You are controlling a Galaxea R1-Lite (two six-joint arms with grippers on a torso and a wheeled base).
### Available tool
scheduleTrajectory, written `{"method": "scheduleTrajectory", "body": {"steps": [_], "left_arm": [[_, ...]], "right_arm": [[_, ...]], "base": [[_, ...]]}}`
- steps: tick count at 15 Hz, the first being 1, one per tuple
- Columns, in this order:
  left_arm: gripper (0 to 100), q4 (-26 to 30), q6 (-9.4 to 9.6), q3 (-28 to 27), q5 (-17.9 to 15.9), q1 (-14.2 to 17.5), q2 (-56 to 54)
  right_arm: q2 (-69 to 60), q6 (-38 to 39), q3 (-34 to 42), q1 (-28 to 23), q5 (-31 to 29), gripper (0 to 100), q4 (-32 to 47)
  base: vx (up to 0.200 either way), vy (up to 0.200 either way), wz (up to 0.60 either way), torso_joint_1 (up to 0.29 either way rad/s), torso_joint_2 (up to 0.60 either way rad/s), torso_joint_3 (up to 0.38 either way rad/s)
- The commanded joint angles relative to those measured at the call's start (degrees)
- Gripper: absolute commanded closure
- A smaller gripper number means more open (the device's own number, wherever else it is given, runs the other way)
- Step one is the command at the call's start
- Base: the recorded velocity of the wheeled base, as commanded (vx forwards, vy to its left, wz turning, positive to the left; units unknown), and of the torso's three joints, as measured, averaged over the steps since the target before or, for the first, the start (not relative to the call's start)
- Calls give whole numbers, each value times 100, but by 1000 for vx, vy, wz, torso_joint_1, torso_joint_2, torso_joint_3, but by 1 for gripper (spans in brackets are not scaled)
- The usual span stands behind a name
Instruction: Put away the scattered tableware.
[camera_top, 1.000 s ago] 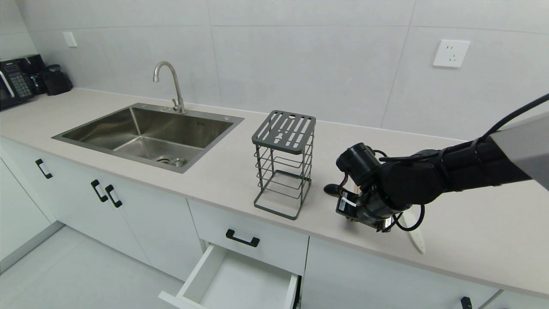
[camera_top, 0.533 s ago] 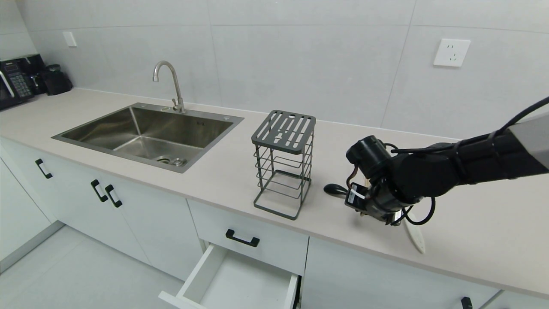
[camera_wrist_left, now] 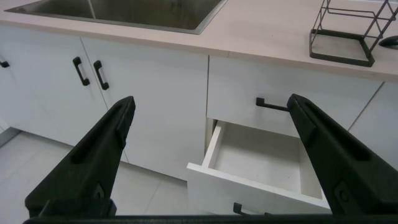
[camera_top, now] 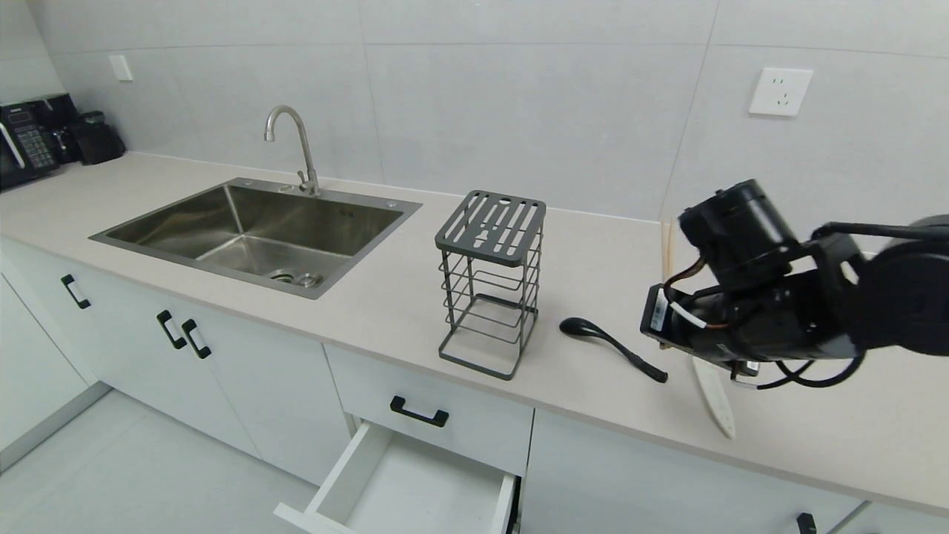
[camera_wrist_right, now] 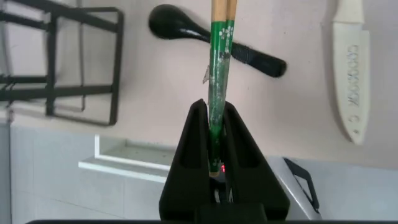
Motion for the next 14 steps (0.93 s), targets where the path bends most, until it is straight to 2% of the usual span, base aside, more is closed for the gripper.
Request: {"method": "scheduleTrajectory", "body": {"steps": [1,2,4,7,9,12,14], "left_arm": [[0,-1,0,0,-2,1,7],[0,-1,0,0,-2,1,7],[0,-1,0,0,-2,1,7],[0,-1,0,0,-2,1,7],[0,-1,0,0,-2,1,7],[0,-1,0,0,-2,1,7],[0,-1,0,0,-2,1,7]], "right_arm": [[-1288,-503,663,361,50,100,-280],[-1675,-1197,1182,449,164,100,-790],[-2159,-2234,1982,449,788,100,-1590],[-2519,-3421,2676,458,1640,100,-2187],[-2510,-3807,2694,458,1781,100,-2187],[-2510,-4897,2711,493,2713,100,-2178],[-2440,-5372,2729,555,2968,100,-2161]], "base": [[0,0,0,0,0,0],[0,0,0,0,0,0],[0,0,0,0,0,0],[0,0,0,0,0,0],[0,0,0,0,0,0],[0,0,0,0,0,0],[0,0,0,0,0,0]]}}
